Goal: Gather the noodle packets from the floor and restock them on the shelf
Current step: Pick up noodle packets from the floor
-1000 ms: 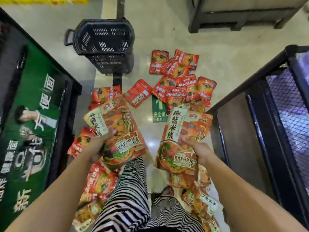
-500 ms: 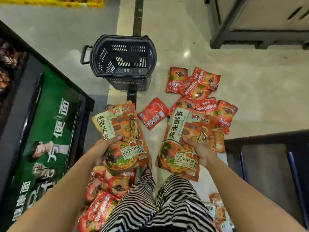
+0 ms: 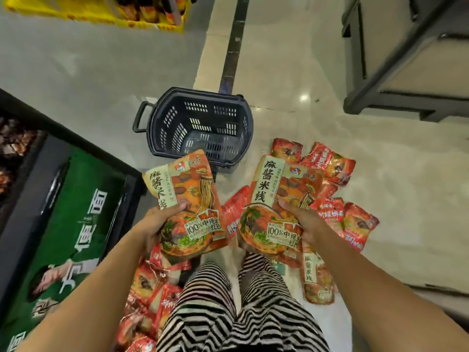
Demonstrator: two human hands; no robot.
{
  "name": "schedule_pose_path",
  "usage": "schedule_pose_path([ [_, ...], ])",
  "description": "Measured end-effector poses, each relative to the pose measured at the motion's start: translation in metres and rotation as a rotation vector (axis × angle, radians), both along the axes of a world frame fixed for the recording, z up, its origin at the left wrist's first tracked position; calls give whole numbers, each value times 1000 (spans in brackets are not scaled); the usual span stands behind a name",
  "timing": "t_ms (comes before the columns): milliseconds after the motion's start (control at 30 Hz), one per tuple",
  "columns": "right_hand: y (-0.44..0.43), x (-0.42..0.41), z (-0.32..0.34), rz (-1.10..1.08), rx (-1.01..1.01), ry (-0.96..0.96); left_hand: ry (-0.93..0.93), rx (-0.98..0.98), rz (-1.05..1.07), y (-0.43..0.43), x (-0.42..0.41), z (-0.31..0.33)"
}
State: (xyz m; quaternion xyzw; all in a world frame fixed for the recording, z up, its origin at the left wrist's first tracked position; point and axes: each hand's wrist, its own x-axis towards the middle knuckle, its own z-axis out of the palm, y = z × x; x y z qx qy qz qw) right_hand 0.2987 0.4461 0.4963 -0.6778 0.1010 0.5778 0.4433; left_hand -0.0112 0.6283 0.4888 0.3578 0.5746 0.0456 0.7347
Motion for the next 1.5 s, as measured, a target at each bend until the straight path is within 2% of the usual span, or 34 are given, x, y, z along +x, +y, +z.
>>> schedule_pose_path([
  [267, 124, 37, 15, 71, -24, -22, 15, 89, 84, 121, 32, -6],
  [500, 272, 60, -53, 136, -31, -178, 84, 193, 11, 277, 69, -77],
  [600, 339, 67, -104, 128, -35, -221, 164, 205, -42, 341, 85, -131],
  [767, 419, 68, -238, 137, -109, -212, 231, 190, -200, 410, 122, -229],
  [900, 453, 61, -345, 176, -174, -223, 260, 215, -329, 437, 145, -324],
  [1100, 472, 63, -482, 269, -222, -129, 254, 51, -387, 463, 156, -452],
  [1233, 475, 69, -547, 308, -213, -104, 283, -34, -516, 469, 157, -525],
  [1333, 477, 71, -583, 347, -235, -106, 309, -64, -536, 476, 154, -572],
  [1400, 476, 71, -606, 343, -282, -134, 359, -4, -555, 480, 149, -599],
  [1500, 473, 67, -619, 326, -398, -289, 583, 166, -564, 475, 144, -615],
])
